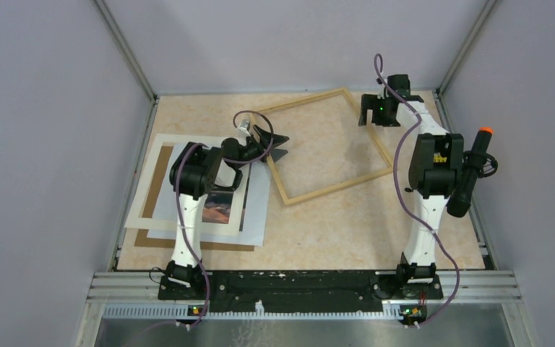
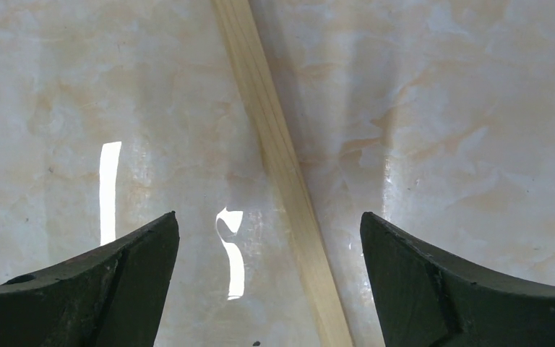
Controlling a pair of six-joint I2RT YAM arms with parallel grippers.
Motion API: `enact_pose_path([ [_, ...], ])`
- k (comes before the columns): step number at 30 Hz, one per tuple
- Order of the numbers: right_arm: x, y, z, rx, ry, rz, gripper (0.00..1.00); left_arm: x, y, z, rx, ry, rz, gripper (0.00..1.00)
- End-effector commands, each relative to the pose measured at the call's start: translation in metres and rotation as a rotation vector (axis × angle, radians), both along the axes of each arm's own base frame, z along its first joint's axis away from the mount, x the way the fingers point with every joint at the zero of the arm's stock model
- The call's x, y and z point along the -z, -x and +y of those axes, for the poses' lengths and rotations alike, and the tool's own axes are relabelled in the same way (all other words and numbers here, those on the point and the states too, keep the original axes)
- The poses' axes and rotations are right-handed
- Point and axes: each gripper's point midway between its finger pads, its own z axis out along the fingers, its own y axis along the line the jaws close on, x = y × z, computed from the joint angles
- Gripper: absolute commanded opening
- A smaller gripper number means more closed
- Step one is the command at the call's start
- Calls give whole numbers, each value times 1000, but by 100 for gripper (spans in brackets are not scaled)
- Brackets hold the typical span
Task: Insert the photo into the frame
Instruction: Place the photo frame at the center of the board.
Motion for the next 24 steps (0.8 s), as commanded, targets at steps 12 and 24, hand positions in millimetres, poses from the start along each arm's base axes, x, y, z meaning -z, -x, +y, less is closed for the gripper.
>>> enact_pose_path([
  [12,-25,-13,-21,158,-97,-57,92,40,5,-52,61,-493,147,98],
  [24,-21,-35,-26,217,-105,-92,92,53,20,-33,143,-791,205,98],
])
